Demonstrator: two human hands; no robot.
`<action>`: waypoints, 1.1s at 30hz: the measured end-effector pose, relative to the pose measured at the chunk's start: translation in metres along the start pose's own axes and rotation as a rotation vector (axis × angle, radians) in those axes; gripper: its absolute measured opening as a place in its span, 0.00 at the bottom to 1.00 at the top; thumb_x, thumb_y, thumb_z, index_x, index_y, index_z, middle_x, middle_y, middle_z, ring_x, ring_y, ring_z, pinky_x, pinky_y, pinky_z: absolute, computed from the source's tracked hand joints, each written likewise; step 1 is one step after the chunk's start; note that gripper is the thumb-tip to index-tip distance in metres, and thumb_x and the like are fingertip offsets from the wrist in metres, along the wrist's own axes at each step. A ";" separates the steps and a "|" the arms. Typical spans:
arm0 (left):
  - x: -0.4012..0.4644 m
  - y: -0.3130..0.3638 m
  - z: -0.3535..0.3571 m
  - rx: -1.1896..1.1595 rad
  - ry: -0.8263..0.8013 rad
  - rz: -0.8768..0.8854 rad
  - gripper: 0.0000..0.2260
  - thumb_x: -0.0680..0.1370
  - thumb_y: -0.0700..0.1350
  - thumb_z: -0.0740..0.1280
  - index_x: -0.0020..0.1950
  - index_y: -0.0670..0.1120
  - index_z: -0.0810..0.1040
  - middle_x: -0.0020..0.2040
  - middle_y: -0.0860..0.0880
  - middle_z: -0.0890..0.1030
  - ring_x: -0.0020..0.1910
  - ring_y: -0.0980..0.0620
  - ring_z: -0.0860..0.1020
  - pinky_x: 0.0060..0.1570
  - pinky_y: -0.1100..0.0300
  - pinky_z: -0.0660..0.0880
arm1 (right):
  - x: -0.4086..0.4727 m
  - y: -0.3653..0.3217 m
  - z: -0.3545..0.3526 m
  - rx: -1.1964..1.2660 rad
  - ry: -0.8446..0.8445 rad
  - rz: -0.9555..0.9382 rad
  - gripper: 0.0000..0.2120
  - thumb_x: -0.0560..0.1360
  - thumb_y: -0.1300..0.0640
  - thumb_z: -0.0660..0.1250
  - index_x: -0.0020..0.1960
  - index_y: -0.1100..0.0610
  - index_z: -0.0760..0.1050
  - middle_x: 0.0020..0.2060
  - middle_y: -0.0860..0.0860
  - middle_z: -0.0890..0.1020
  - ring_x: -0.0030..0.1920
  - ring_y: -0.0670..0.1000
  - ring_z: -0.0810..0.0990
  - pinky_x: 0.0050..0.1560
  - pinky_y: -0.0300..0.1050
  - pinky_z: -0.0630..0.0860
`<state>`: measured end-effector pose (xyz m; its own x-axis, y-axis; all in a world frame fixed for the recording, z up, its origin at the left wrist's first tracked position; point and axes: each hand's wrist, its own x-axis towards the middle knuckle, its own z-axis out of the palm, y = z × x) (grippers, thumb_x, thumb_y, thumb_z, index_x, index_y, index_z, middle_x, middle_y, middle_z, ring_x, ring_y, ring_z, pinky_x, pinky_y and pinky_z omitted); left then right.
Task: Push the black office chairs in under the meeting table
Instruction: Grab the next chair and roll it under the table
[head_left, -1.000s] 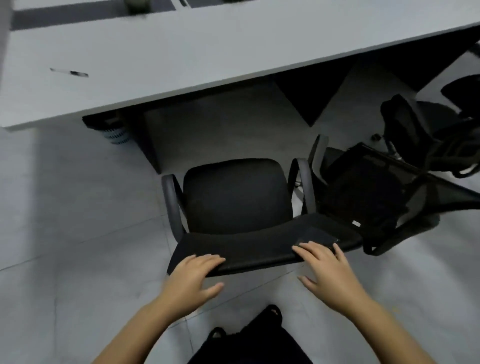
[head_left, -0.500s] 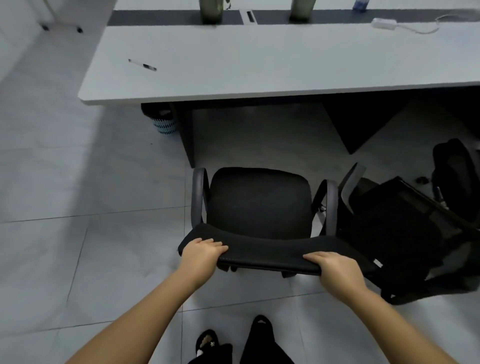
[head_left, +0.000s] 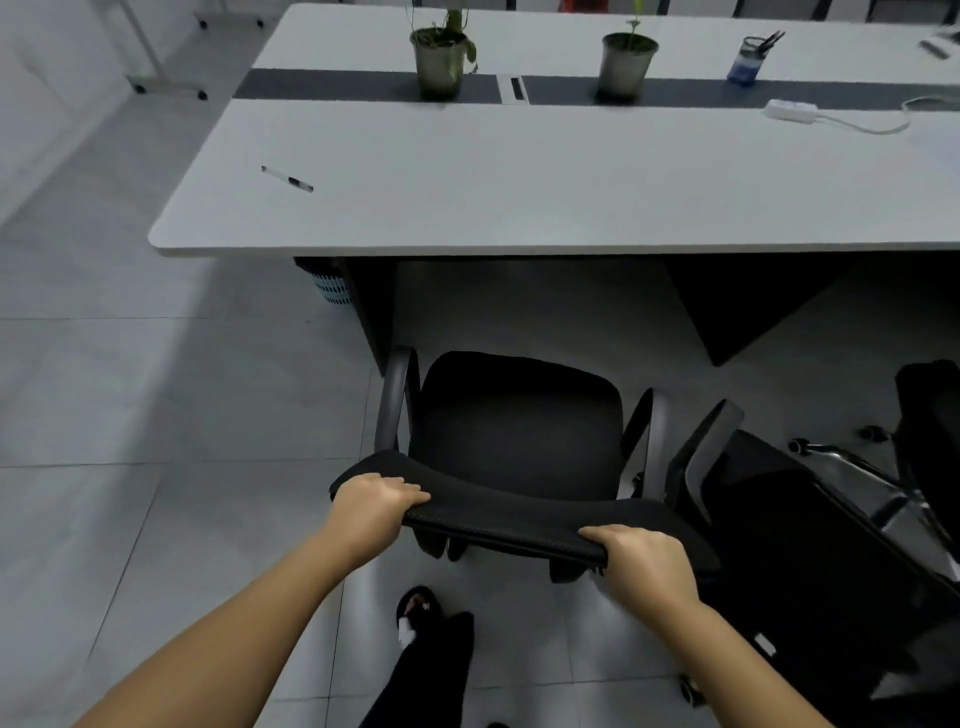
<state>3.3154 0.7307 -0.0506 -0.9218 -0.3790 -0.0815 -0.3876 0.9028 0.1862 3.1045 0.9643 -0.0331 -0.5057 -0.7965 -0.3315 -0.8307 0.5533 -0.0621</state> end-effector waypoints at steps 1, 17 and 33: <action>0.009 -0.005 -0.002 -0.005 0.004 0.005 0.27 0.44 0.33 0.79 0.38 0.54 0.85 0.35 0.55 0.86 0.34 0.55 0.84 0.30 0.64 0.79 | 0.009 0.000 -0.005 0.002 0.011 0.021 0.24 0.51 0.55 0.79 0.45 0.39 0.81 0.37 0.37 0.85 0.33 0.40 0.82 0.27 0.35 0.74; 0.160 -0.150 -0.051 -0.027 0.033 0.014 0.27 0.44 0.35 0.79 0.38 0.55 0.85 0.35 0.56 0.86 0.32 0.57 0.83 0.28 0.68 0.77 | 0.222 -0.033 -0.070 0.094 0.037 -0.067 0.23 0.75 0.61 0.58 0.65 0.43 0.69 0.61 0.45 0.79 0.59 0.50 0.77 0.51 0.43 0.73; 0.279 -0.156 -0.058 -0.009 -0.021 -0.114 0.27 0.43 0.38 0.80 0.38 0.56 0.85 0.36 0.57 0.86 0.34 0.58 0.83 0.29 0.70 0.76 | 0.375 0.034 -0.135 -0.003 -0.031 -0.247 0.22 0.75 0.58 0.57 0.66 0.41 0.68 0.63 0.43 0.77 0.61 0.49 0.75 0.52 0.43 0.72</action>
<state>3.1187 0.4725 -0.0458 -0.8717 -0.4744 -0.1230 -0.4898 0.8523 0.1835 2.8546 0.6515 -0.0321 -0.2795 -0.8996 -0.3354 -0.9290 0.3417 -0.1424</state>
